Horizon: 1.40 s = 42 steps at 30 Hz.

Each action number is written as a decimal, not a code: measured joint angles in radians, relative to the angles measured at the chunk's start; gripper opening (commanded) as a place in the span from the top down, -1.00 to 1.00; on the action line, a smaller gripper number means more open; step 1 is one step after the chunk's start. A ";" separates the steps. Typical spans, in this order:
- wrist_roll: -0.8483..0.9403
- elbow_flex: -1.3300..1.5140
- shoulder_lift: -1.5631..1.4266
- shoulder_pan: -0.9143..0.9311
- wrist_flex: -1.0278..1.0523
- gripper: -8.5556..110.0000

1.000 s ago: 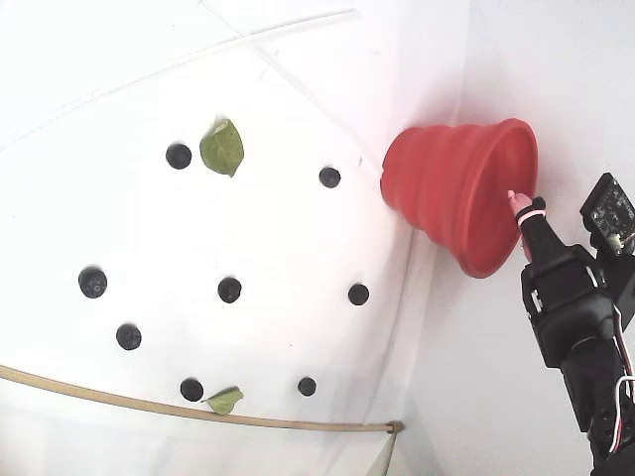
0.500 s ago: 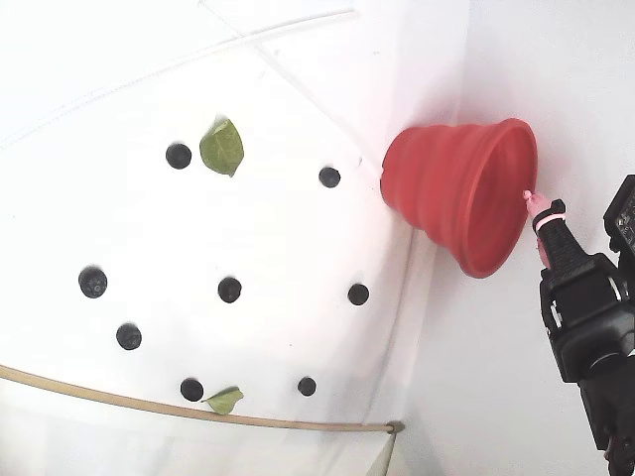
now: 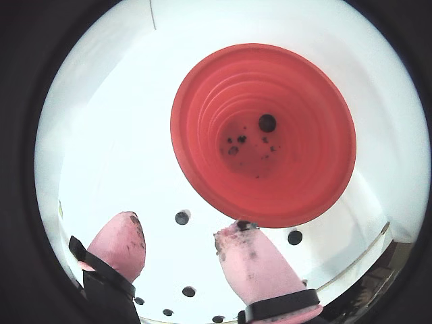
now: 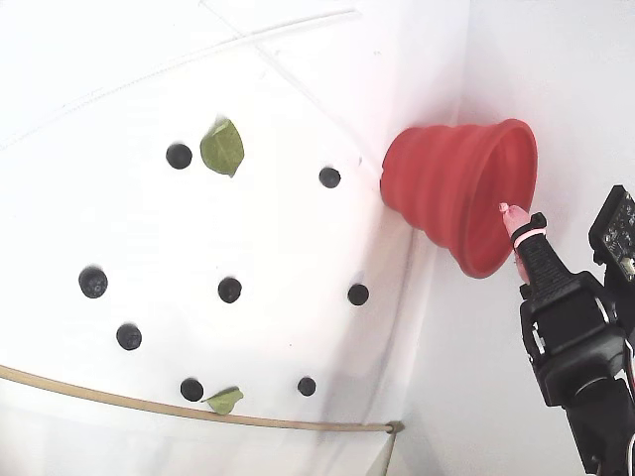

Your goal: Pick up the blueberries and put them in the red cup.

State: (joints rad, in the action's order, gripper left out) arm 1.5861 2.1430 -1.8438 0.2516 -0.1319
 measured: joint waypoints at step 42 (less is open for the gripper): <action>-0.034 0.163 0.270 -0.087 -0.310 0.52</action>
State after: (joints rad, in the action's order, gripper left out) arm 1.5524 2.3056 -1.5739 0.1641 -0.4418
